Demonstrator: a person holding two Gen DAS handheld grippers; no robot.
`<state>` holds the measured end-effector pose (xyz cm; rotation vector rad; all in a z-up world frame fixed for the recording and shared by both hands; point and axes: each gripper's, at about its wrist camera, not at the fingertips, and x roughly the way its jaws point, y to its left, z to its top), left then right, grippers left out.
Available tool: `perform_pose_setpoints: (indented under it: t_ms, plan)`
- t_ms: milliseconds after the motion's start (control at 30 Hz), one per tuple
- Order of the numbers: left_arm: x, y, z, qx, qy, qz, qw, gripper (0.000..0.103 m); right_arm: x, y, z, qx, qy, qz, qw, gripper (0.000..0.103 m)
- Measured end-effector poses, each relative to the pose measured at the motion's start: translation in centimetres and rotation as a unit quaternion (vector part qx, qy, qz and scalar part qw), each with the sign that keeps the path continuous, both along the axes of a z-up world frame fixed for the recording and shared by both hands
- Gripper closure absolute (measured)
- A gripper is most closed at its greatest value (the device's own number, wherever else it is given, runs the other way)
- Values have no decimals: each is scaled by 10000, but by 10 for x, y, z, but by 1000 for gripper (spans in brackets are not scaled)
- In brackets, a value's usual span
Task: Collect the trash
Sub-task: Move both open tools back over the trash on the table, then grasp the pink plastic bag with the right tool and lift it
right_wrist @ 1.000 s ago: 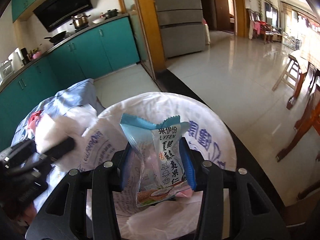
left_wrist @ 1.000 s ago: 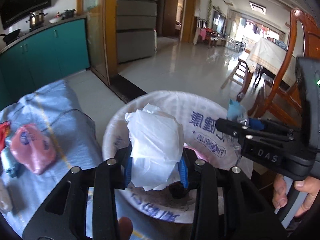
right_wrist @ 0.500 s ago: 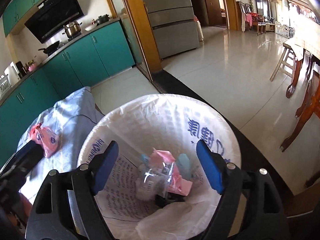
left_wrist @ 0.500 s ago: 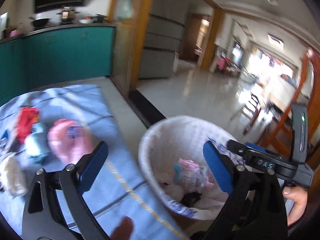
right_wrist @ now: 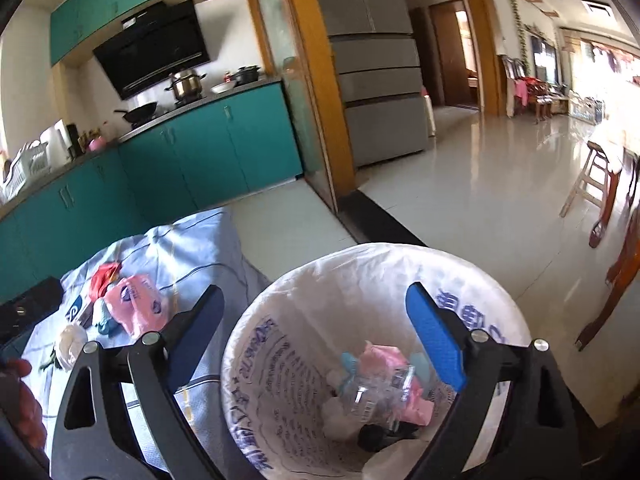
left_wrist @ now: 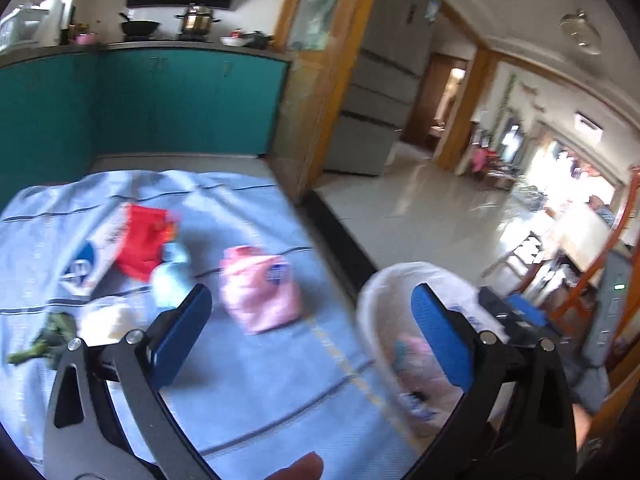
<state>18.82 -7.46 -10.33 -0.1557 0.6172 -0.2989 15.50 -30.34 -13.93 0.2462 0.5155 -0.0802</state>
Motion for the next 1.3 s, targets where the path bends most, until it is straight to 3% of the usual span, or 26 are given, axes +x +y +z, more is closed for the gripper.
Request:
perform_pose_setpoints:
  t_ms: [167, 267, 400, 500, 567, 700, 833, 900, 1000, 1067, 1200, 1300]
  plan:
    - [11, 32, -3, 369, 232, 737, 9963, 3, 6, 26, 2, -166, 35, 239, 9996, 13]
    - [4, 45, 5, 640, -60, 1148, 9913, 4, 9, 41, 1, -298, 6, 340, 9990, 13]
    - [-5, 61, 11, 715, -369, 1334, 9878, 3, 11, 54, 2, -378, -29, 454, 9982, 13]
    - [-14, 65, 10, 1031, -1010, 1516, 9779, 4, 12, 58, 1, -317, -41, 515, 9982, 13]
    - [-17, 67, 8, 1094, -1192, 1532, 9749, 4, 13, 61, 1, -307, -48, 540, 9981, 13]
    - [-7, 77, 1, 905, -632, 1325, 9850, 3, 11, 64, 2, -317, -112, 580, 9978, 13]
    - [-8, 88, 4, 742, -529, 1466, 9850, 3, 9, 66, 4, -301, -175, 630, 9974, 13]
    - [-5, 94, 4, 508, -330, 1389, 9885, 3, 9, 66, 4, -300, -201, 646, 9973, 13]
    - [2, 107, -1, -178, 0, 1004, 9948, 3, 9, 69, 4, -309, -204, 677, 9970, 13]
    - [5, 111, -4, -380, 105, 1042, 9938, 3, 9, 70, 4, -305, -200, 695, 9969, 13]
    - [1, 113, -1, -299, -65, 1029, 9942, 3, 9, 72, 3, -336, -200, 711, 9967, 13]
    - [1, 111, 0, 18, -30, 1167, 9932, 3, 10, 73, 3, -341, -189, 715, 9967, 13]
